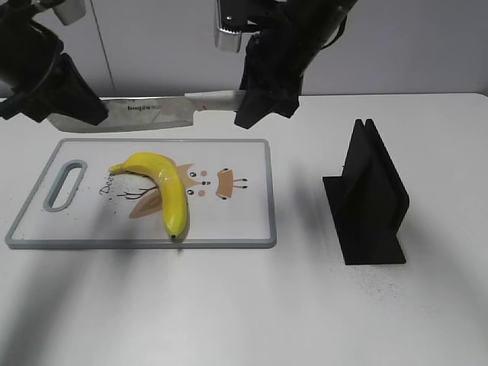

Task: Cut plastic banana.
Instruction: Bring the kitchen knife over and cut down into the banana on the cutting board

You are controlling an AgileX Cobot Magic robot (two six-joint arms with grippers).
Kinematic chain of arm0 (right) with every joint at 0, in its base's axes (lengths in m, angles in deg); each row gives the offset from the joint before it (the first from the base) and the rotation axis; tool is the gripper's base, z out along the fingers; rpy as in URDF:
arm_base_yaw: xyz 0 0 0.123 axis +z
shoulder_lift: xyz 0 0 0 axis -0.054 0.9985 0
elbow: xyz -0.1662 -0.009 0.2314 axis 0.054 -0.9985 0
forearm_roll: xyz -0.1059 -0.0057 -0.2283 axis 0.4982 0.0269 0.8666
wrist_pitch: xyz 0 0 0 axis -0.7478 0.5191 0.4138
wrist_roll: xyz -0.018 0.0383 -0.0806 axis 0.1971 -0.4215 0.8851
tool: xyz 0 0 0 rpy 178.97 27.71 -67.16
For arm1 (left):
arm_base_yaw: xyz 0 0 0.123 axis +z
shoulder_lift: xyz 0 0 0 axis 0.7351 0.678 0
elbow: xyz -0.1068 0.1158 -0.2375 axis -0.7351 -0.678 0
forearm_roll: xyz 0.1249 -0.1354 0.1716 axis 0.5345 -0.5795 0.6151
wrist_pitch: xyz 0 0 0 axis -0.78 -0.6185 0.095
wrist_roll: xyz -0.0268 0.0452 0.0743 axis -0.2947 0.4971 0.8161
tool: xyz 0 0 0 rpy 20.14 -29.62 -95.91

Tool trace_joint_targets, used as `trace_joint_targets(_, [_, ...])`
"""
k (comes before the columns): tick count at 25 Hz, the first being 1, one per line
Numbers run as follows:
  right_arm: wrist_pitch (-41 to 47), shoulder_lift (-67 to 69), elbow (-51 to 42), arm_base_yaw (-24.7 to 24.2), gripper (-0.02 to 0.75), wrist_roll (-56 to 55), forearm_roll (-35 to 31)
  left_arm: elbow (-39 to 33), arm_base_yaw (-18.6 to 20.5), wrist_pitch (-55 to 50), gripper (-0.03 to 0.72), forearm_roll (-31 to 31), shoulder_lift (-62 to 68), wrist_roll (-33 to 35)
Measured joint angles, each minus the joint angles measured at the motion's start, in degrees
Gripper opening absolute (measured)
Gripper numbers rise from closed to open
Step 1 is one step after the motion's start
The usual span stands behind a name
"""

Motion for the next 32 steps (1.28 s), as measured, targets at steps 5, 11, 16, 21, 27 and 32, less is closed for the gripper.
trace_joint_targets(5, [-0.26, 0.48, 0.12, 0.00, 0.161, 0.47, 0.65, 0.04, -0.30, -0.04, 0.019, 0.18, 1.50, 0.83])
trace_joint_targets(11, [-0.33, 1.93, 0.12, -0.05, 0.161, 0.20, 4.36, 0.04, -3.49, 3.93, 0.010, 2.51, 5.10, 0.83])
trace_joint_targets(16, [-1.08, 7.13, 0.19, -0.05, 0.161, -1.06, 5.19, -0.29, -4.65, 7.23, 0.006, 4.60, 10.84, 0.71])
trace_joint_targets(21, [-1.85, 12.88, 0.76, -0.38, 0.162, -1.73, 5.02, -2.04, -4.97, 11.41, 0.009, 3.98, 15.30, 0.95])
trace_joint_targets(27, [-1.44, 13.25, 1.37, -0.44, 0.162, -1.73, 5.05, -2.11, -5.06, 11.67, 0.010, 3.75, 16.77, 1.02])
trace_joint_targets(32, [-1.30, 13.25, 1.61, -0.44, 0.162, -1.73, 5.05, -2.11, -5.06, 11.73, 0.010, 3.75, 16.86, 1.02])
